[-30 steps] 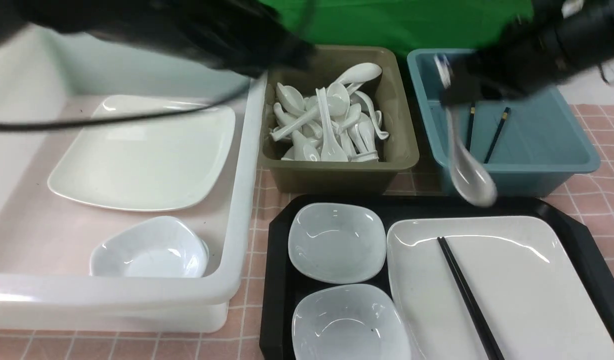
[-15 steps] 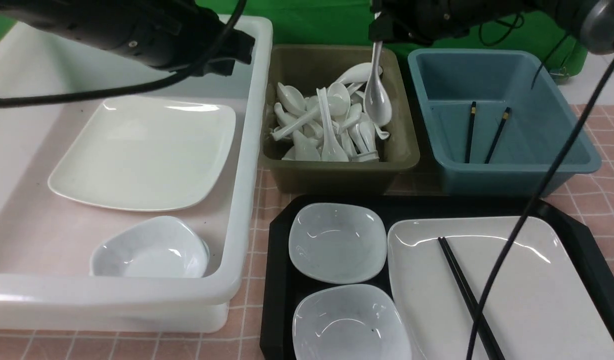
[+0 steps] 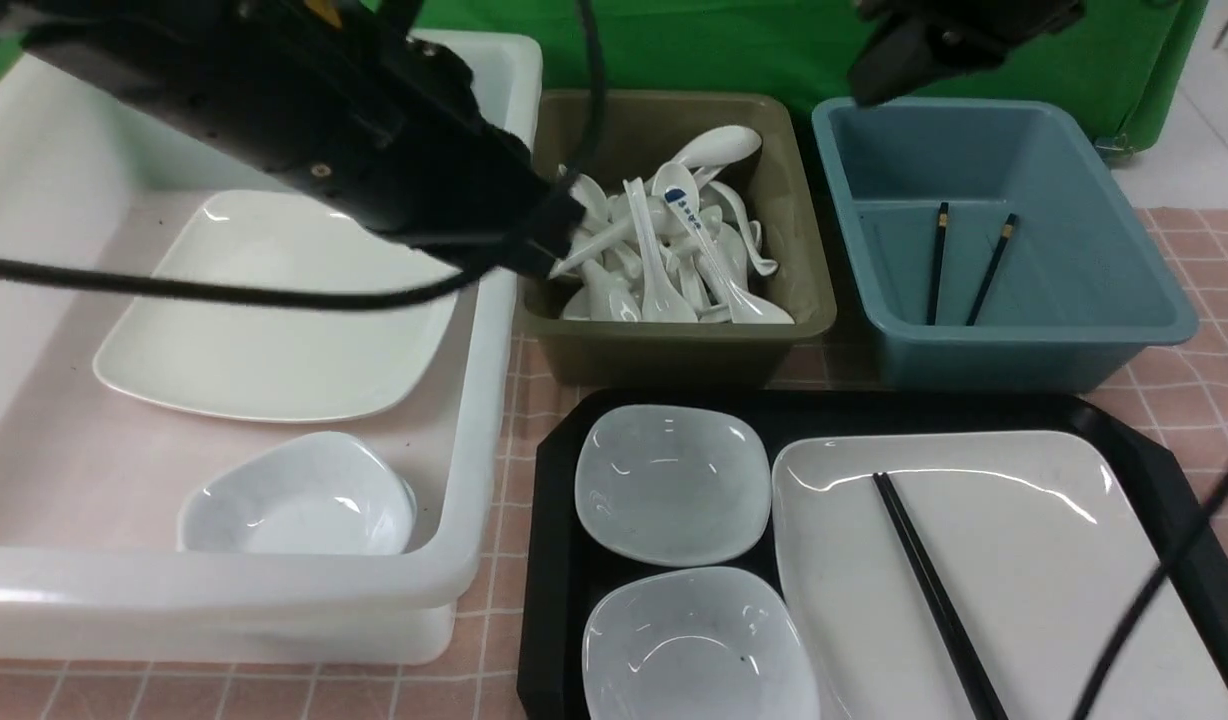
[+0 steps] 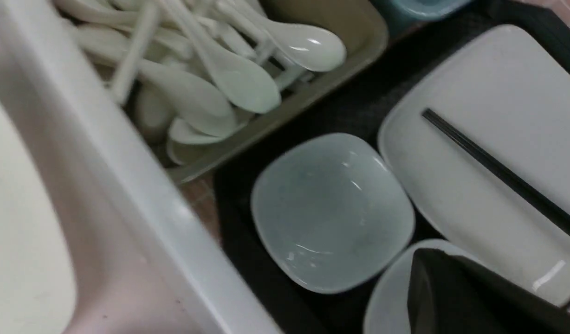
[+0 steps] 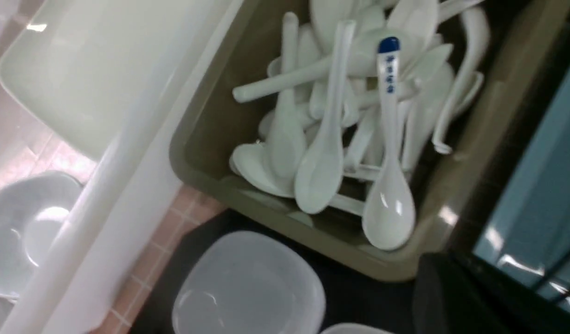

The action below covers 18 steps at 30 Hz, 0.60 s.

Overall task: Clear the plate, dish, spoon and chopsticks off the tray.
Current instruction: Use the right arm to put the soup spoon into the small storage box in the middle, then use the right arm to grab a pair of chopsticks from the plate

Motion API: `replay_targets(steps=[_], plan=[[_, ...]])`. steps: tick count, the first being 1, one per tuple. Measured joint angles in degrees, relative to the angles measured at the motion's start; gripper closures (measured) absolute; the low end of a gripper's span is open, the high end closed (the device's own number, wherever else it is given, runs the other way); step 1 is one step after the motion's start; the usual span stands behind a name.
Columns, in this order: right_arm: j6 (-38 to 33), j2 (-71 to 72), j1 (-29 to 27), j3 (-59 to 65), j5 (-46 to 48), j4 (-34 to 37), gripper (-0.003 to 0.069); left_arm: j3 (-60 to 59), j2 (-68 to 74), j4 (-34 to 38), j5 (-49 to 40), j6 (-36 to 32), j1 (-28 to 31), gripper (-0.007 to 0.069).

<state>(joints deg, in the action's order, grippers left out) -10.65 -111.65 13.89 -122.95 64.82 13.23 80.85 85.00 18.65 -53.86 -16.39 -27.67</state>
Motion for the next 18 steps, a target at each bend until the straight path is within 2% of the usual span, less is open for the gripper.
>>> replay_targets(steps=[3, 4, 5, 8, 9, 10, 14, 15, 16, 18], plan=[[1.1, 8.5, 0.1, 10.6, 0.0, -1.4, 0.0622, -1.2, 0.1, 0.4, -1.6, -0.1, -5.4, 0.0627], [1.1, 8.5, 0.2, 11.5, 0.0, -1.6, 0.0622, -1.2, 0.1, 0.4, -1.6, -0.1, -5.4, 0.0627], [1.3, 13.6, 0.8, 20.3, -0.1, -3.0, 0.0602, -2.6, 0.3, 0.6, -1.4, -0.1, -9.2, 0.0627], [2.4, 18.8, 2.2, 34.1, -0.3, -5.7, 0.0523, -4.9, 1.0, 0.6, 1.6, -0.9, -13.8, 0.0627], [2.4, 19.1, 2.3, 35.1, -0.3, -5.7, 0.0515, -5.0, 1.1, 0.6, 1.6, -1.1, -14.2, 0.0627], [3.2, 21.1, 3.4, 44.3, -1.1, -6.4, 0.0445, -6.4, 1.7, 0.7, 4.3, -1.5, -17.0, 0.0627], [4.0, 22.2, 6.4, 59.8, -9.2, -7.5, 0.0253, -8.8, 3.2, 0.7, 8.7, -1.8, -21.0, 0.0627], [4.0, 22.2, 6.6, 60.5, -9.8, -7.5, 0.0253, -8.8, 3.3, 0.7, 8.9, -1.8, -21.2, 0.0627], [4.0, 21.9, 7.6, 64.4, -13.8, -7.7, 0.0194, -9.3, 3.8, 0.8, 9.6, -1.8, -21.8, 0.0627], [4.2, 20.9, 8.8, 68.6, -18.6, -8.1, 0.0144, -9.3, 4.9, 0.8, 10.0, -1.9, -22.2, 0.0627]])
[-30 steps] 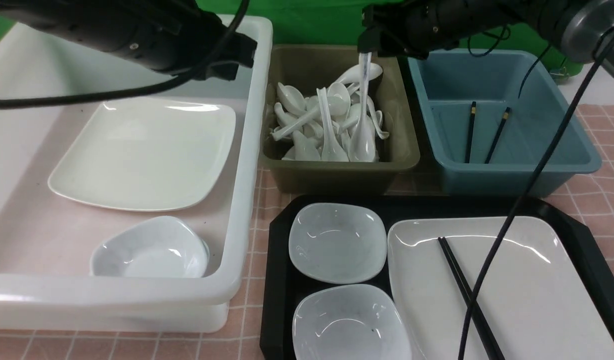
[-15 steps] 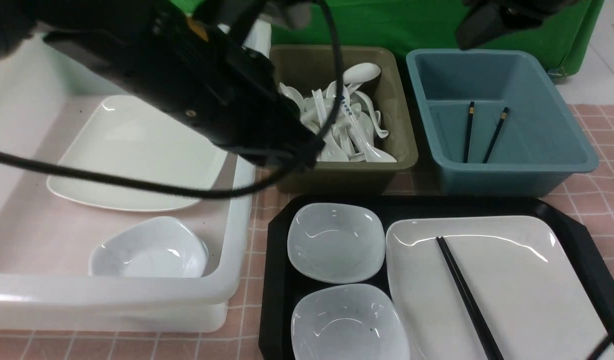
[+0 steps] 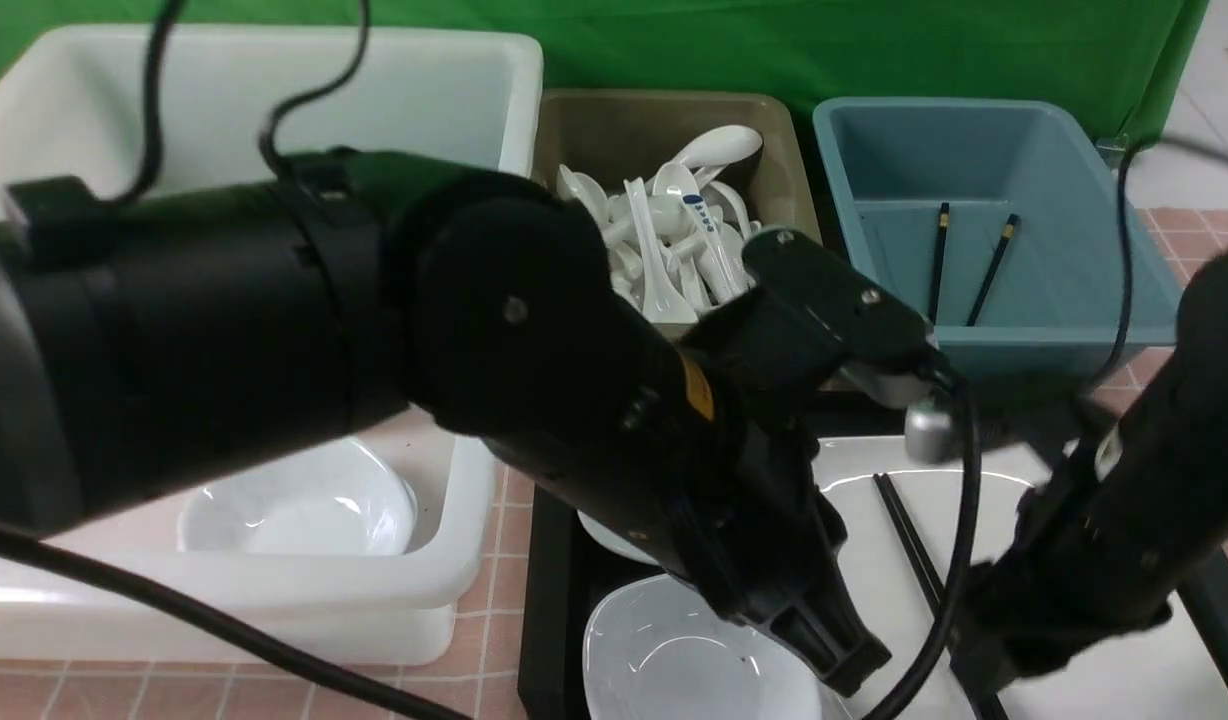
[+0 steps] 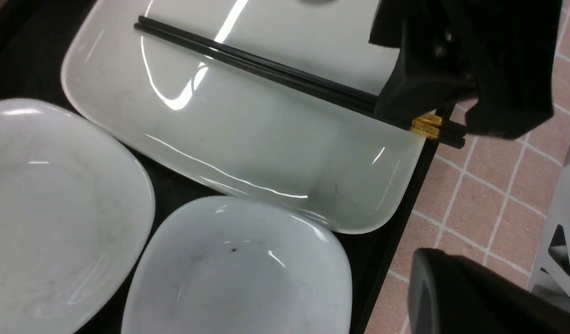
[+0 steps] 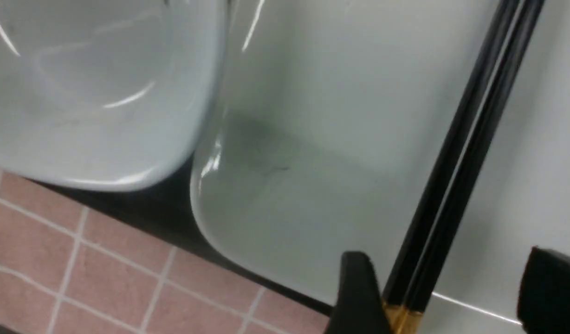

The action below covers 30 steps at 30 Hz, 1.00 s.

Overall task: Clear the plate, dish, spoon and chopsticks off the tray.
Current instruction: Use the right arm to grab a pair of chopsticks from the plate

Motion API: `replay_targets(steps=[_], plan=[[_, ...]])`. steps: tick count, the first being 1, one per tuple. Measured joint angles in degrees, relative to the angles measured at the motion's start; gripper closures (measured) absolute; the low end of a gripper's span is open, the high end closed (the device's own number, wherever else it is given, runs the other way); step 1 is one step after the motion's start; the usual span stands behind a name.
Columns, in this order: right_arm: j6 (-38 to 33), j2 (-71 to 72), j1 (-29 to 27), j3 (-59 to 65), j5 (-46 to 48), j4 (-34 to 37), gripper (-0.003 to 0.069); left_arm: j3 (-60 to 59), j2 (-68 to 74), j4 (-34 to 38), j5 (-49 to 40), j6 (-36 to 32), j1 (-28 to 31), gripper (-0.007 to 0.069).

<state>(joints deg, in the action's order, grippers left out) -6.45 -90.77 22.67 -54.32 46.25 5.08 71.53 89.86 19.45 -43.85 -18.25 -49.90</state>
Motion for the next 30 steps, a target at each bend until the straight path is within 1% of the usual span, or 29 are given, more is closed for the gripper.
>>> replay_targets(steps=[2, 6, 8, 9, 10, 11, 13, 14, 16, 19, 20, 23, 26, 29, 30], plan=[[0.3, -1.4, 0.3, 1.9, -2.2, -0.4, 0.0127, 0.0, 0.6, 0.0, 0.1, 0.0, 0.0, 0.0627], [1.5, -5.3, 0.5, 2.8, -4.7, -0.6, 0.012, -0.1, 1.2, -0.1, 0.5, 0.2, 0.0, 0.0627], [1.5, -6.6, 0.5, 2.7, -5.7, -0.6, 0.0126, -0.2, 1.2, -0.1, 0.7, 0.2, 0.0, 0.0627], [1.5, -7.2, 0.5, 2.7, -6.0, -0.8, 0.0145, -0.2, 1.2, -0.1, 0.7, 0.2, 0.0, 0.0627], [1.6, -7.4, 0.5, 2.6, -6.0, -1.1, 0.019, -0.2, 1.2, -0.1, 0.8, 0.2, 0.0, 0.0627], [1.7, -7.5, 0.5, 2.6, -6.0, -1.1, 0.0211, -0.3, 1.2, -0.1, 0.8, 0.2, 0.0, 0.0627], [1.5, -7.7, 0.5, 2.5, -6.0, -1.1, 0.0408, -0.4, 1.2, -0.2, 0.8, 0.2, 0.0, 0.0627], [1.3, -7.9, 0.5, 2.3, -5.5, -1.1, 0.0477, -0.4, 1.2, -0.2, 0.8, 0.3, 0.0, 0.0627], [1.1, -8.0, 0.5, 1.7, -3.9, -1.0, 0.0489, -0.4, 1.2, -0.2, 0.8, 0.4, 0.0, 0.0627], [0.6, -8.0, 0.5, -0.2, 0.4, -1.0, 0.0477, -0.4, 1.2, -0.2, 0.8, 0.4, 0.0, 0.0627], [-0.3, -7.0, 0.5, -1.8, 3.3, -1.0, 0.0477, -0.4, 1.2, -0.6, 0.9, 0.7, 0.0, 0.0627], [-1.3, -3.1, 0.5, -4.9, 6.7, -1.1, 0.0477, 0.2, 1.2, -3.0, 2.2, 2.4, 0.0, 0.0627], [-2.0, 2.5, -0.1, -9.1, 6.2, -1.3, 0.0477, 2.3, 1.2, -6.5, 5.7, 5.0, 0.1, 0.0627], [-2.1, 4.7, -2.0, -13.5, 3.9, -1.5, 0.0477, 4.1, 1.2, -7.8, 8.8, 6.7, 1.0, 0.0627], [-2.2, 5.0, -4.0, -17.1, 1.8, -1.5, 0.0477, 5.3, 1.2, -8.4, 11.8, 7.2, 1.9, 0.0627]])
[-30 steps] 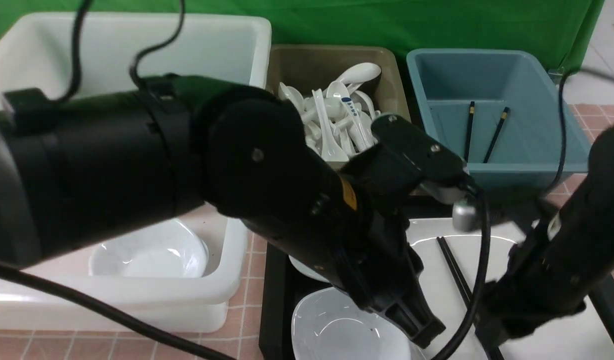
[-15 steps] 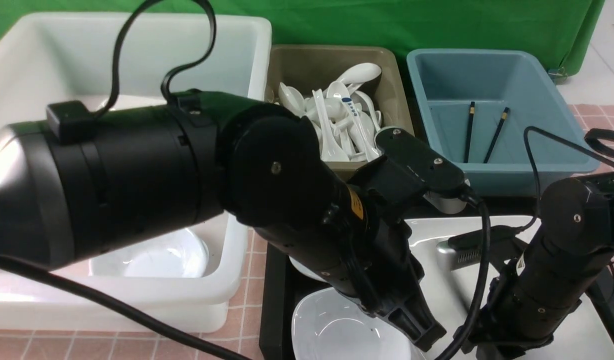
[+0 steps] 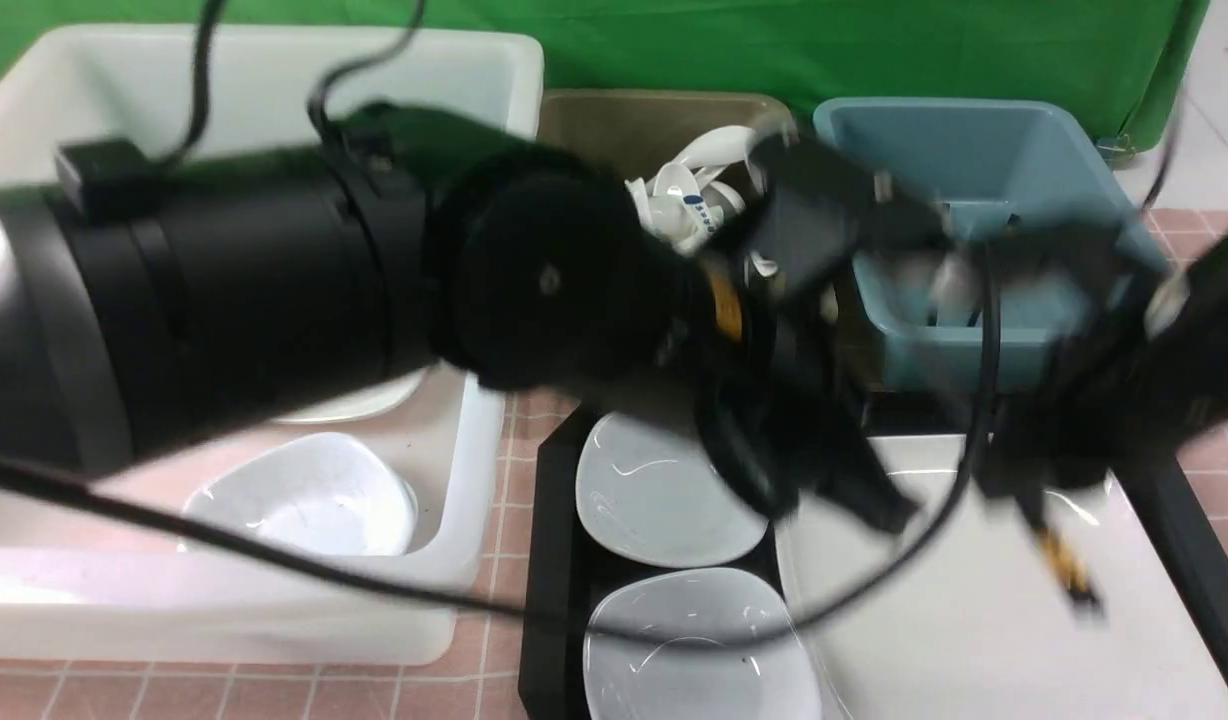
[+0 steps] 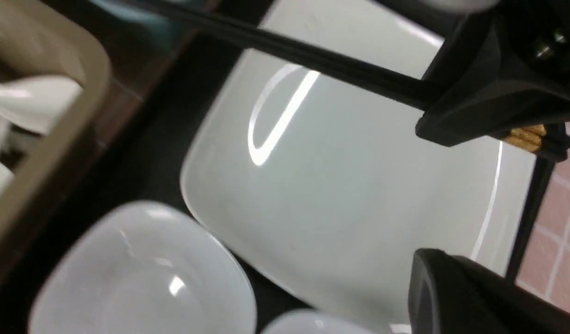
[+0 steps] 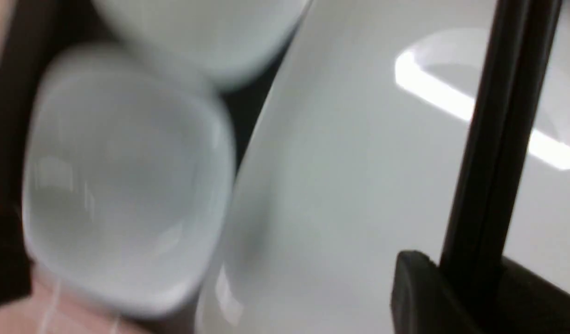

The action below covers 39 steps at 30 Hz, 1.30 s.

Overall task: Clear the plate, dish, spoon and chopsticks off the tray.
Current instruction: Use the right arm to grab a pair of chopsticks from the plate, then use the right arm to put the chopsticks into the small storage box on the right, then use the left arm to grab a small plate from the dinner plate

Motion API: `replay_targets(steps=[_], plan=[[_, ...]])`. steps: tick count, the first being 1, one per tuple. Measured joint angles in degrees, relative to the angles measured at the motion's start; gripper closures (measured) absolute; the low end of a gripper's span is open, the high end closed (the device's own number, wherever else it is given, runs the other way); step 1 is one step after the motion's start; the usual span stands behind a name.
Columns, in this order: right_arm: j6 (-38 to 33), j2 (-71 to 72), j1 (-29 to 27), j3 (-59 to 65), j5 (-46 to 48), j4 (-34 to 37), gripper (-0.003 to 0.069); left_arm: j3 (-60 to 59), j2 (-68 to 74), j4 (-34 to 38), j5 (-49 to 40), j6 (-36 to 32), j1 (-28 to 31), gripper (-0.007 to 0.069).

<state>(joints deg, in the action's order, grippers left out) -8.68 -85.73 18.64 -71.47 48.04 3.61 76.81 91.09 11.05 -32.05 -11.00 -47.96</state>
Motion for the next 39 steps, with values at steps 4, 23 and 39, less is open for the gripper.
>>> replay_targets(steps=[4, 23, 39], plan=[[-1.1, -4.4, -6.1, -10.7, -5.7, -0.5, 0.0477, 1.9, 0.0, -0.6, 10.2, 0.8, 3.3, 0.0627], [1.5, -38.3, -14.5, -32.6, -17.9, -1.2, 0.0414, 2.2, 0.0, -1.9, 9.8, 1.0, 8.2, 0.0627], [-3.8, -10.0, -14.5, -31.9, 15.3, 0.8, 0.0629, 2.3, 5.2, -0.6, -23.5, 0.2, 9.8, 0.0627]])
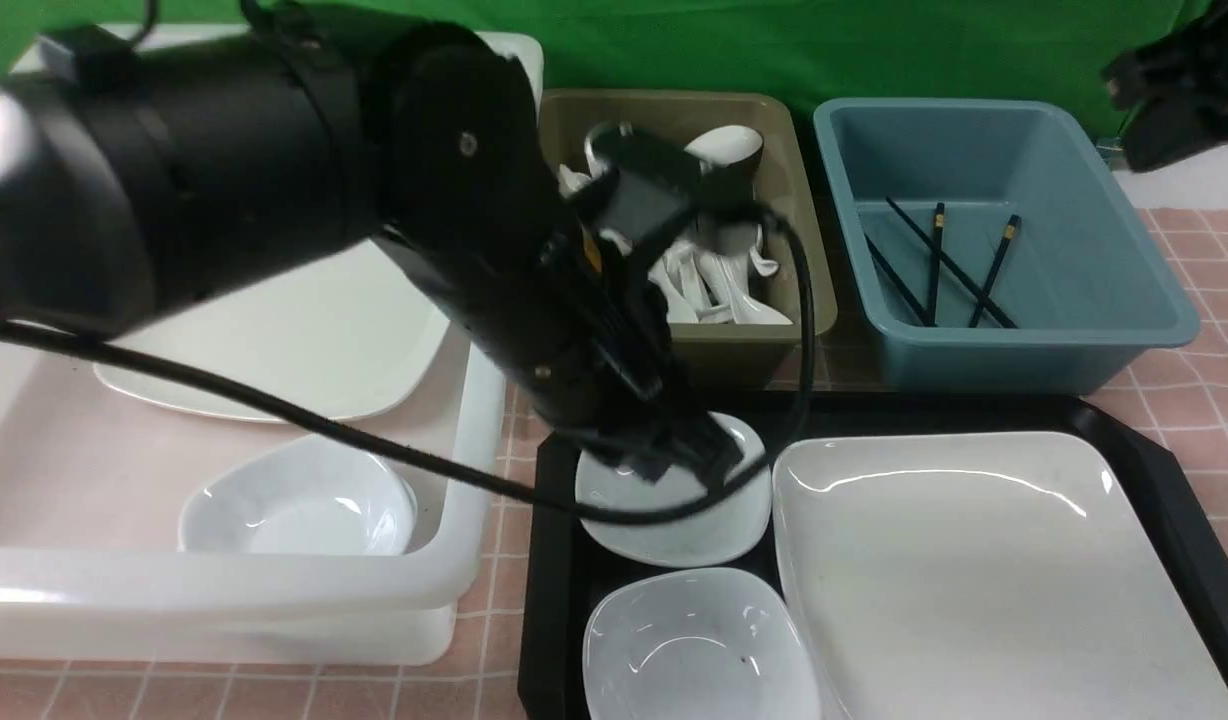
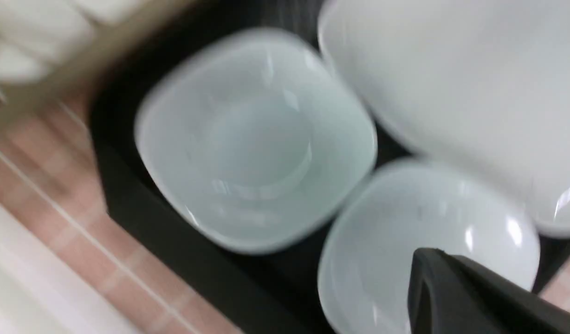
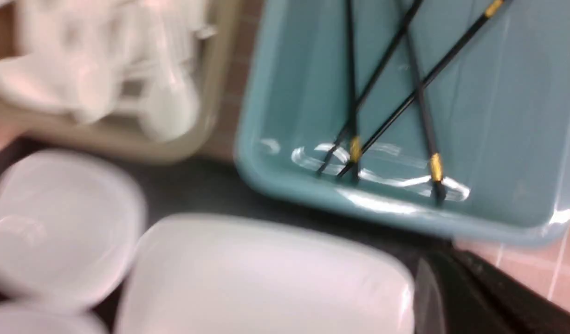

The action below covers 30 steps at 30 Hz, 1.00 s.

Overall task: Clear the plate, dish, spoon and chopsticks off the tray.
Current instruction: Use the left arm to grab a small plate from the dinner plate

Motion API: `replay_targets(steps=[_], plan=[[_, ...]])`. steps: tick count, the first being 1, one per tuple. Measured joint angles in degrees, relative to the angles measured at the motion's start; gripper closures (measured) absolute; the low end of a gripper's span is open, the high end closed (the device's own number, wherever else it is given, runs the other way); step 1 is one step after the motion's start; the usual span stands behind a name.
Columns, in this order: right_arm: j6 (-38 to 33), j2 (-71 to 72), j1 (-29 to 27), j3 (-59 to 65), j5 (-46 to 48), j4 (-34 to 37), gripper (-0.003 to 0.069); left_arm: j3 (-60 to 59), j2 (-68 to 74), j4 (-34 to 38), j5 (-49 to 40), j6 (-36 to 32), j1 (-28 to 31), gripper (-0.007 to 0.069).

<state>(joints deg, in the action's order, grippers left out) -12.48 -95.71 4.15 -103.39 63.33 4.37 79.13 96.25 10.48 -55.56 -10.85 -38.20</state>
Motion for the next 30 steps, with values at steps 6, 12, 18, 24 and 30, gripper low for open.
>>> replay_targets(steps=[6, 12, 18, 24, 30], plan=[[-8.0, 18.7, 0.0, 15.5, 1.4, 12.2, 0.0629, 0.0, 6.2, 1.2, -3.0, -2.8, 0.0, 0.0627], [-15.3, 33.4, 0.0, 36.6, -1.2, 19.9, 0.0629, 0.0, 10.0, -0.9, -1.7, -7.4, 0.0, 0.0592], [-16.9, 42.1, 0.0, 49.5, -7.3, 20.5, 0.0629, 0.0, 12.0, -1.3, 2.3, -10.5, 0.0, 0.0425], [-17.1, 42.9, 0.0, 51.8, -9.6, 20.7, 0.0629, 0.0, 14.5, -1.4, 2.9, -11.7, 0.0, 0.0232], [-17.2, 42.9, 0.0, 51.9, -11.7, 20.8, 0.0629, 0.0, 16.4, -1.4, 2.9, -11.7, 0.0, 0.0151]])
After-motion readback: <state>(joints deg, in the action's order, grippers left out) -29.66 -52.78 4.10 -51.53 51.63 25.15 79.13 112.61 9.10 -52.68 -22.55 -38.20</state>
